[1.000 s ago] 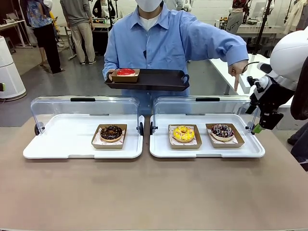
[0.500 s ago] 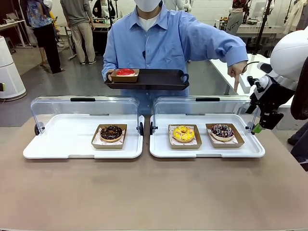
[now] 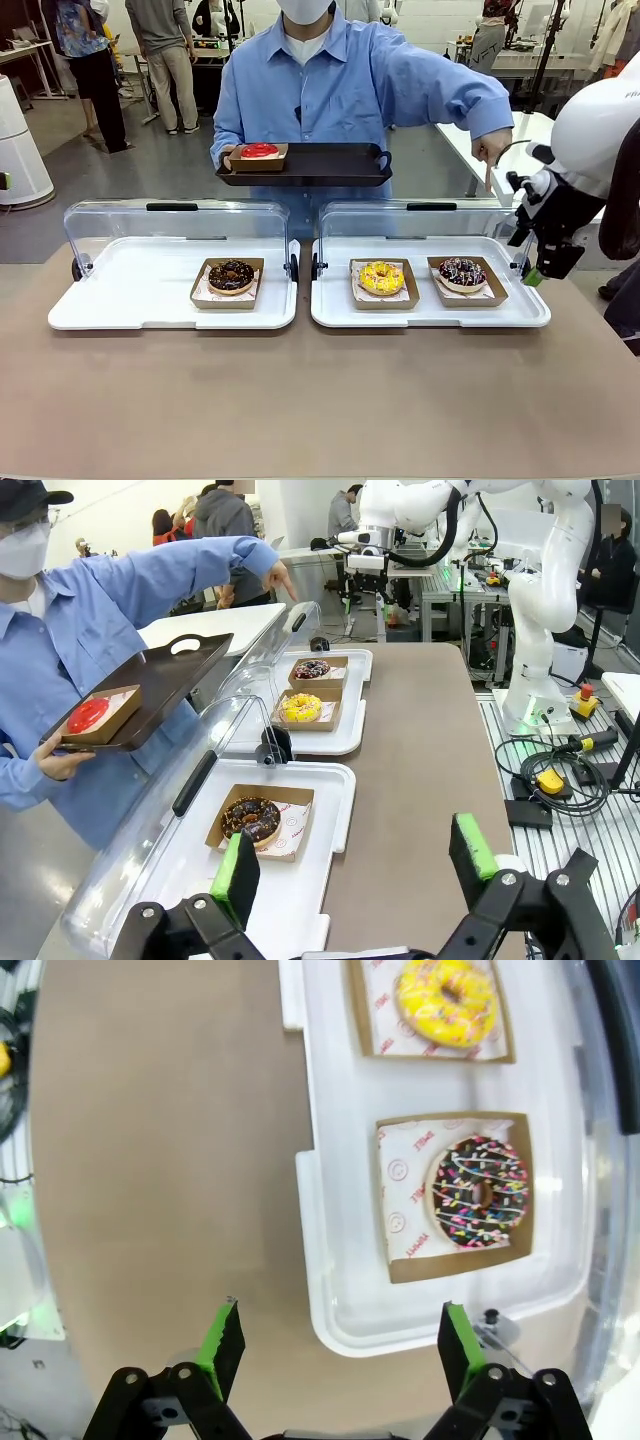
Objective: Provide the desired donut to the person.
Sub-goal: Pick up and lift the Paper togo box containing the Donut pointed at by the person.
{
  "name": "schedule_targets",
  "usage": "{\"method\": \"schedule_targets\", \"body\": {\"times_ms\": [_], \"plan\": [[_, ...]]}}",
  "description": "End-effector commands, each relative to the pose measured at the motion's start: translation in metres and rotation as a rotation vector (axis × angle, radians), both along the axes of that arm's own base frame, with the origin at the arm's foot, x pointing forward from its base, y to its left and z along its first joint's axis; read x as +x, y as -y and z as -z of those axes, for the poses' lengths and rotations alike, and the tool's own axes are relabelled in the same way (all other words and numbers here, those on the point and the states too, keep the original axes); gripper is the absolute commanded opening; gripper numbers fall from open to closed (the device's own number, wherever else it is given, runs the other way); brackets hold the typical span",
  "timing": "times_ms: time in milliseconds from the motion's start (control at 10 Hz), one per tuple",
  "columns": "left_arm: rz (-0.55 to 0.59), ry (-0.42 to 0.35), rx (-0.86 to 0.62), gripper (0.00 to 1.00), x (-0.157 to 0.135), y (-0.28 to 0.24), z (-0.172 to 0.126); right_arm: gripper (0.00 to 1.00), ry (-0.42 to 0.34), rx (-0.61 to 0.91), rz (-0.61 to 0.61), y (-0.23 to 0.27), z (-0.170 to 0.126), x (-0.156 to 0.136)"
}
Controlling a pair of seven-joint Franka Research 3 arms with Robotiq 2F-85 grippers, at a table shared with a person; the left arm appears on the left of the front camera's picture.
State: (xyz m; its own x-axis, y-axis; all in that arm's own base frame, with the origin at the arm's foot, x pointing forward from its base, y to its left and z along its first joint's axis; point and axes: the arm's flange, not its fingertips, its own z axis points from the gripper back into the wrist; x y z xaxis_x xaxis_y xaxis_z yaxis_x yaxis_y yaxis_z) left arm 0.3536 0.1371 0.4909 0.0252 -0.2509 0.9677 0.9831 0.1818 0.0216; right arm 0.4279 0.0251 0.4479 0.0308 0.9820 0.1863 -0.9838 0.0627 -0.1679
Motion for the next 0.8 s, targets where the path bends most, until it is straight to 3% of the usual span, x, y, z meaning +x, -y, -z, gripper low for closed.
{"method": "schedule_targets", "body": {"times_ms": [0, 300, 700], "plan": [[-0.015, 0.003, 0.001, 1.0, 0.0, -0.001, 0.0, 1.0, 0.0, -0.072, 0.024, -0.004, 0.021, -0.003], [-0.015, 0.003, 0.001, 1.0, 0.0, -0.001, 0.0, 1.0, -0.011, -0.061, 0.027, -0.003, 0.055, 0.007], [-0.015, 0.003, 0.001, 1.0, 0.0, -0.001, 0.0, 1.0, -0.049, -0.019, 0.042, -0.002, 0.079, 0.033]]}}
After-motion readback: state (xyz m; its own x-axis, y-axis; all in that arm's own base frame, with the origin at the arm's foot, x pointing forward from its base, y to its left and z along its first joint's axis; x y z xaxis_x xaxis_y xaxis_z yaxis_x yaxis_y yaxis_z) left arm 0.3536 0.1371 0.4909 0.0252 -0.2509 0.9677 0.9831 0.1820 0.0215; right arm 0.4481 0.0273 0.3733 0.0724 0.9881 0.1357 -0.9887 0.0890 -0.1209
